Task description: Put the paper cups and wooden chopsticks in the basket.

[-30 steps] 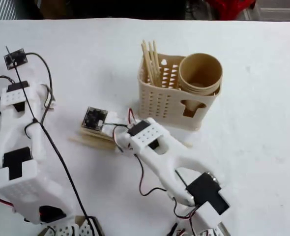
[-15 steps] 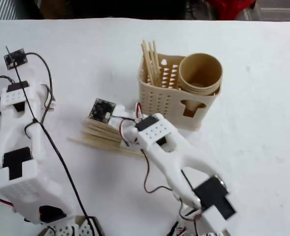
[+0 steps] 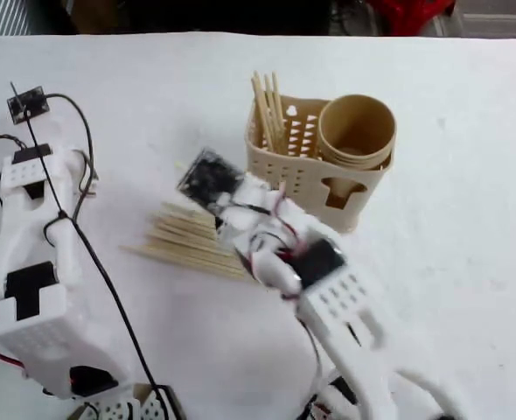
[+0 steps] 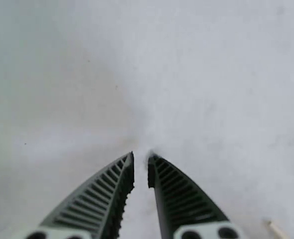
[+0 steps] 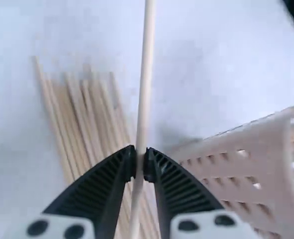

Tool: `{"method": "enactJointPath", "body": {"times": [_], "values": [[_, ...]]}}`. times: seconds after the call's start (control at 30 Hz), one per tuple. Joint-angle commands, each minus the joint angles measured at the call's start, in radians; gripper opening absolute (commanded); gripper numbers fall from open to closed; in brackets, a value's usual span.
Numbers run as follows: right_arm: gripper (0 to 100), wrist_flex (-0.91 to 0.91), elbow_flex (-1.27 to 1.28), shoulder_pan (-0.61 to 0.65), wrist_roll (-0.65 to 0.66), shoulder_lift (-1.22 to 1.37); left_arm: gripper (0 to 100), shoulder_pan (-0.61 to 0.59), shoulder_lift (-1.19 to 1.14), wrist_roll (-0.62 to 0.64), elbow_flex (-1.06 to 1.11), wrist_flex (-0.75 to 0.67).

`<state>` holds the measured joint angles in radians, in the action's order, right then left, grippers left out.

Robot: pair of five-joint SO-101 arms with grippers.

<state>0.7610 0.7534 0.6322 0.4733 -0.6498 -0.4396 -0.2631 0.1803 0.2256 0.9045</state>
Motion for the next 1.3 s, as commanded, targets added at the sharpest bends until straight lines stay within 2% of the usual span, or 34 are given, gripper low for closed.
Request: {"method": "enactJointPath", "body": {"times": [0.0,0.2,0.33,0.43,0.57,0.77,0.97,1.13,1.27], "values": [[1.6,-0.005,-0.132,-0.01,-0.071,-0.246,7,0.001,0.008,0.009,-0.011,-0.006],[1.7,-0.163,-0.35,-0.03,-0.146,-0.2,7,0.001,0.008,0.009,-0.009,-0.006],[1.8,-0.343,-0.381,-0.061,-0.15,-0.074,7,0.001,0.008,0.009,-0.008,-0.006],[1.7,-0.449,-0.381,-0.139,-0.158,0.007,7,0.001,0.008,0.009,-0.009,-0.006],[1.6,-0.605,-0.287,-0.216,-0.16,0.071,7,0.001,0.008,0.009,-0.012,-0.006],[1.6,-0.806,-0.028,-0.222,-0.186,0.081,7,0.001,0.008,0.009,-0.012,-0.006],[2.4,-0.834,0.078,-0.225,-0.184,0.073,7,0.001,0.008,0.009,-0.012,-0.006],[14.7,-0.831,0.08,-0.22,-0.184,0.073,7,0.001,0.008,0.009,-0.012,-0.006],[15.8,-0.748,0.064,-0.22,-0.183,0.054,7,0.001,0.008,0.009,-0.012,-0.006]]}}
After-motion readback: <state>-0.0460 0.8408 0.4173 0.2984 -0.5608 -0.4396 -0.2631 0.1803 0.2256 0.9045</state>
